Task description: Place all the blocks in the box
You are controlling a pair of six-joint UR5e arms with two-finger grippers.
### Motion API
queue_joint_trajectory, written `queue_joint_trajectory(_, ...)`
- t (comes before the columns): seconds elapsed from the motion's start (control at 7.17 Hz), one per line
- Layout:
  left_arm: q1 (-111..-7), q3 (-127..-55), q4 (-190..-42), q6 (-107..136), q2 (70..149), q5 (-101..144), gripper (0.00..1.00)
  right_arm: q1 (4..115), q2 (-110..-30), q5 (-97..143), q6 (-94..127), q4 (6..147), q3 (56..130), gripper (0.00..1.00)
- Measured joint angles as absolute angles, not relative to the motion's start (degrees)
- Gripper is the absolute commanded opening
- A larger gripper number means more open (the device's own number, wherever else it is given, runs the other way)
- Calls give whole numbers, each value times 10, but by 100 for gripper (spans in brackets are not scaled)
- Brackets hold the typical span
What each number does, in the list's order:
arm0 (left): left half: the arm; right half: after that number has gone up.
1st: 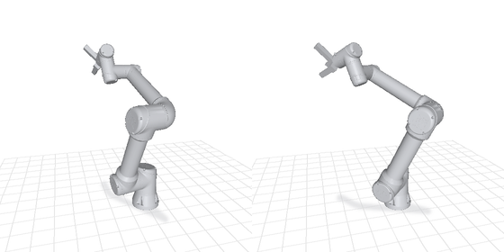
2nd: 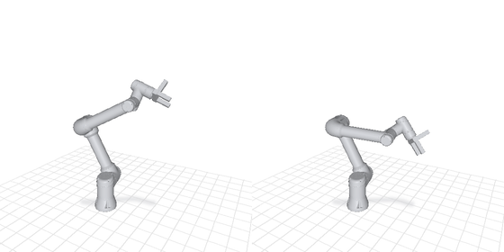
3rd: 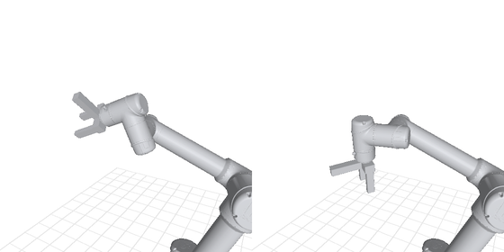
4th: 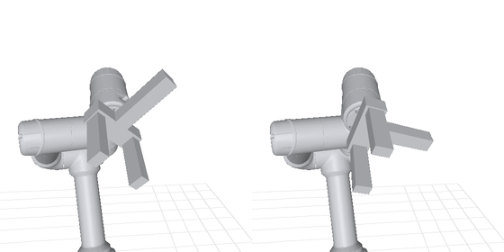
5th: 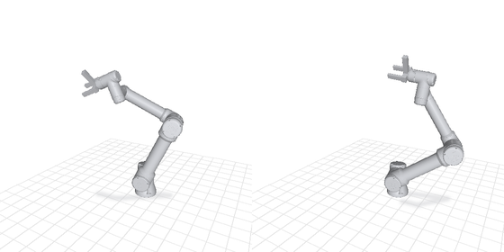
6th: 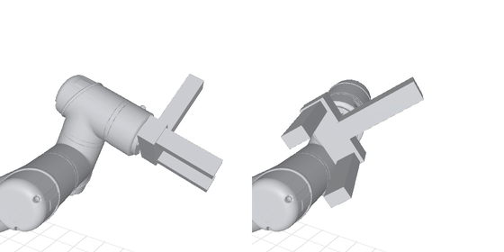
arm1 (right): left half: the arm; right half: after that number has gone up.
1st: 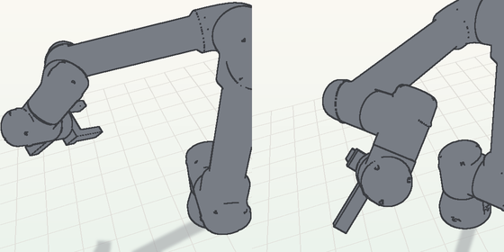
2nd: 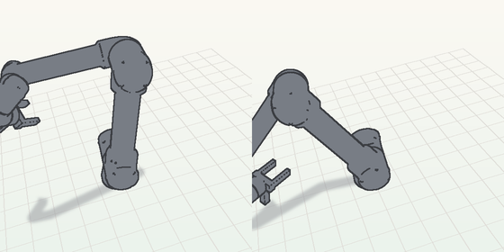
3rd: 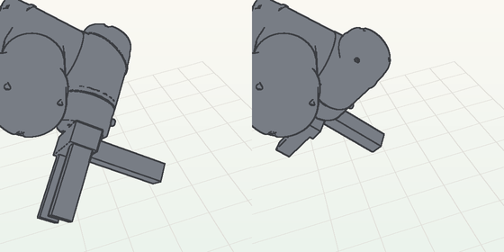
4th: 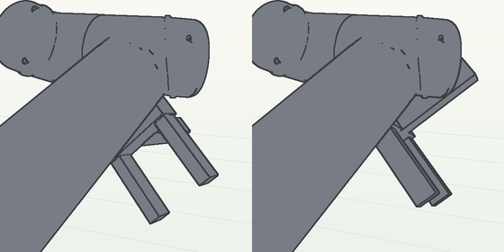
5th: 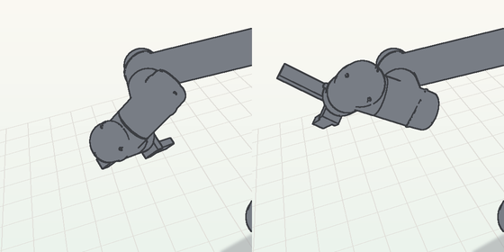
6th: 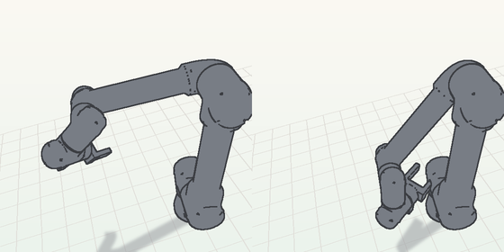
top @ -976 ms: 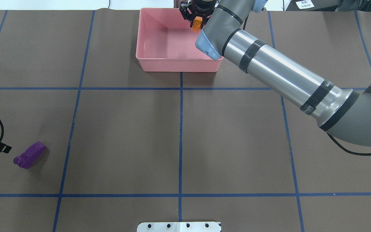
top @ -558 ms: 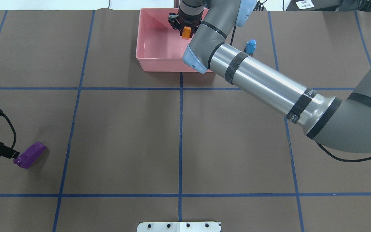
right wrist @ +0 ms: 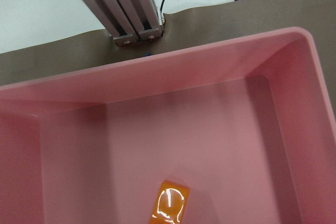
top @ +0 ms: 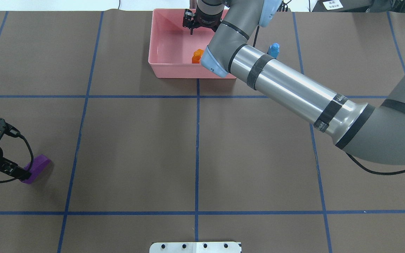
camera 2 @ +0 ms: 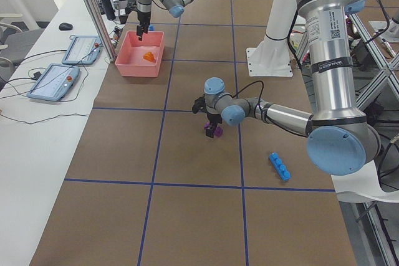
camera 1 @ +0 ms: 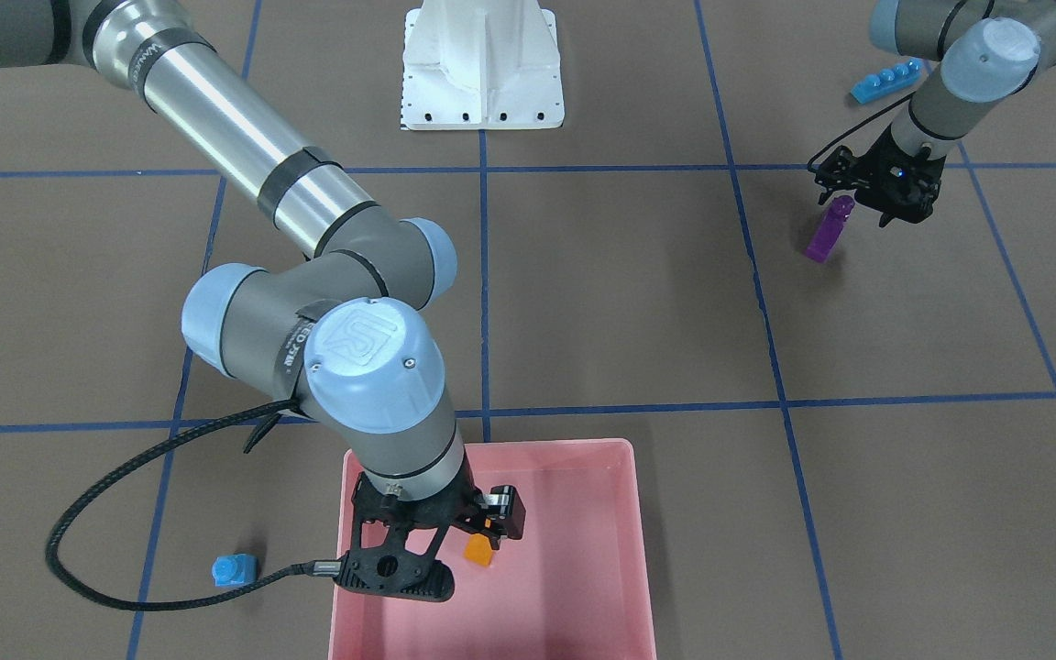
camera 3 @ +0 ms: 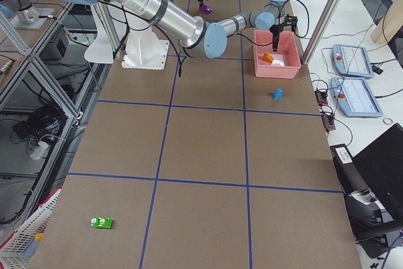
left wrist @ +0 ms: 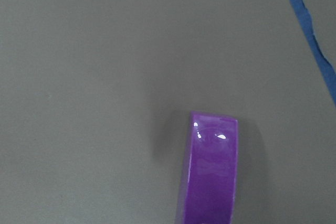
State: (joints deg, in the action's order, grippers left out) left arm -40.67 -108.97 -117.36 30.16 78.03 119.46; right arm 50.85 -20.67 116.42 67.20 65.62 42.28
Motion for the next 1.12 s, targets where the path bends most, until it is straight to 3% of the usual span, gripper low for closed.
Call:
queue_joint_trajectory(0.14,-397,-1082,-1173,302,788,1191,63,531,-225,1191,658,658,433,99)
queue_joint_trajectory(0.28,-392,-1075,-1173,302,795,1187,7,549,-254,1205,638,659,449,99)
queue_joint_trajectory(0.42,-390,-1070,-1173,302,801,1186,0,562,-281,1209,614,659,460,99)
queue_joint_trajectory(0.84,-389,-1069,-1172,303,814,1191,0,575,-336,1204,573,656,468,99)
queue_joint_trajectory(1.12,-425,-1076,-1152,320,874,1210,0,566,-360,1176,566,654,468,99)
